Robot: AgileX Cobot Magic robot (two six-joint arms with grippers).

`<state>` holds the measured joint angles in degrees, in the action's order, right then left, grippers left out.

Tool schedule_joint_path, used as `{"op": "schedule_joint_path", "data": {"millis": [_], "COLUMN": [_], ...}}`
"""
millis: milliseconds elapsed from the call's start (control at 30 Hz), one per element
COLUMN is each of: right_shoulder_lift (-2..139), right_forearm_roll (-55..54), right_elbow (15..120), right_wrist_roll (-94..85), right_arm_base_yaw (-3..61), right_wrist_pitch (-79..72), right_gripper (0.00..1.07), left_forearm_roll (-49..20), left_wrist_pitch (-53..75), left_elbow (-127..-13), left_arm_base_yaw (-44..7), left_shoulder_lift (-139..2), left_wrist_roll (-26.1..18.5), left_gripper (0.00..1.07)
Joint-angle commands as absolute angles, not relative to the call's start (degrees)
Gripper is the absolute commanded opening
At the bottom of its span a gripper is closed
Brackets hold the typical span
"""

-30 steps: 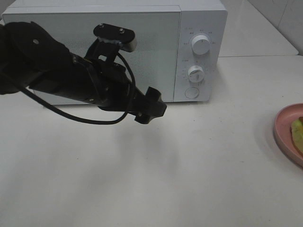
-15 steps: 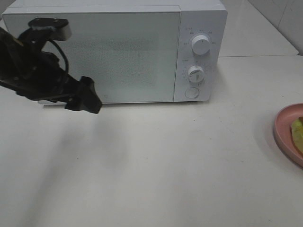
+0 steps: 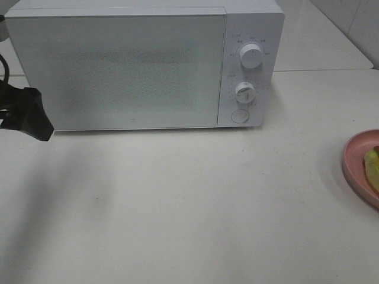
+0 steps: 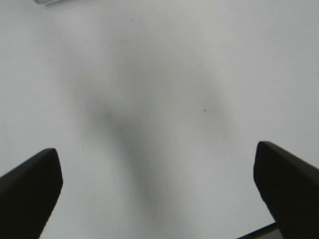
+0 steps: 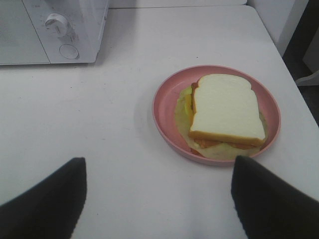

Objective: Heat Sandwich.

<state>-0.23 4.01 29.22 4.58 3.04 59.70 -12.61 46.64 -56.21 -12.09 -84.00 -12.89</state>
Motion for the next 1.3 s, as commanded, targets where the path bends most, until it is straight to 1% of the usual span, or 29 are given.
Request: {"op": "schedule_joint_path", "data": {"millis": [33,67,100,133,200,233,300,333,533,633,667,700,733,800,833,867,900,933,1033,1067,1167,1300], "right_shoulder_lift": [-1.66,-1.66,-1.66,-1.66,-1.66,-1.66,-1.66,-1.66,-1.66,-1.66,-1.66,-1.66,-1.66,-1.66,-1.66,-1.66,-1.66,-1.66,-1.66,-1.66,-1.66,-1.66], "right_forearm_roll": [3.95,3.95,3.95,3.95,3.95,3.95,3.95,3.95,3.95,3.95,3.95,3.95,3.95,3.95,3.95,3.95,3.95,3.95,3.95,3.95,3.95,3.95], "right_elbow": [28.99,28.99,28.99,28.99,28.99,28.99,28.99,28.99,28.99,28.99,28.99,28.99,28.99,28.99,28.99,28.99,28.99,28.99,28.99,28.99,28.99,28.99], "right_wrist_roll": [4.13,4.13,4.13,4.13,4.13,4.13,4.13,4.13,4.13,4.13,4.13,4.13,4.13,4.13,4.13,4.13,4.13,4.13,4.13,4.13,4.13,4.13], "right_arm_base_yaw": [2.69,2.69,2.69,2.69,2.69,2.69,2.69,2.69,2.69,2.69,2.69,2.69,2.69,2.69,2.69,2.69,2.69,2.69,2.69,2.69,2.69,2.69], "right_wrist_pitch": [59.42,59.42,59.42,59.42,59.42,59.42,59.42,59.42,59.42,59.42,59.42,59.42,59.42,59.42,59.42,59.42,59.42,59.42,59.42,59.42,59.42,59.42], "right_gripper": [0.76,0.76,0.76,0.76,0.76,0.76,0.76,0.76,0.76,0.76,0.76,0.76,0.76,0.76,0.76,0.76,0.76,0.76,0.76,0.76,0.76,0.76], "left_forearm_roll": [-8.59,-8.59,-6.30,-1.55,2.58,2.58,4.81,4.76,2.58,0.69,0.69,0.00,-2.64,-5.27,-5.27,-6.47,-8.65,-9.05,-8.65,-7.96,-7.62,-5.84], "left_wrist_pitch": [50.88,50.88,51.85,53.80,55.46,55.46,57.07,57.35,58.61,58.84,58.84,59.07,59.99,60.85,60.85,60.91,59.87,59.42,58.79,58.56,58.38,58.10], "left_elbow": [-55.69,-55.69,-55.63,-55.63,-55.63,-55.63,-55.63,-55.63,-55.63,-55.63,-55.63,-55.63,-55.63,-55.63,-55.63,-55.41,-54.32,-53.46,-51.45,-49.16,-47.27,-43.20], "left_arm_base_yaw": [-11.97,-11.97,-11.97,-11.97,-11.97,-11.97,-11.97,-11.97,-11.97,-8.65,-8.65,-7.51,-4.35,-1.03,-1.03,0.11,2.81,3.55,4.98,5.33,5.33,5.33], "left_shoulder_lift": [-82.28,-82.28,-81.93,-81.53,-81.13,-81.13,-80.67,-80.50,-80.21,-80.21,-80.21,-80.21,-80.21,-80.04,-80.04,-79.64,-77.92,-77.01,-74.43,-70.87,-66.98,-57.12], "left_wrist_roll": [-6.82,-6.82,-4.18,0.00,3.04,3.04,5.44,5.56,5.56,4.47,4.47,3.55,0.46,-2.46,-2.46,-3.27,-4.58,-5.04,-5.04,-5.04,-5.04,-4.98], "left_gripper": [1.01,1.01,1.01,1.01,1.01,1.01,1.01,1.01,1.01,1.01,1.01,1.01,1.01,1.01,1.01,1.01,1.01,1.01,1.01,1.01,1.01,1.01]}}
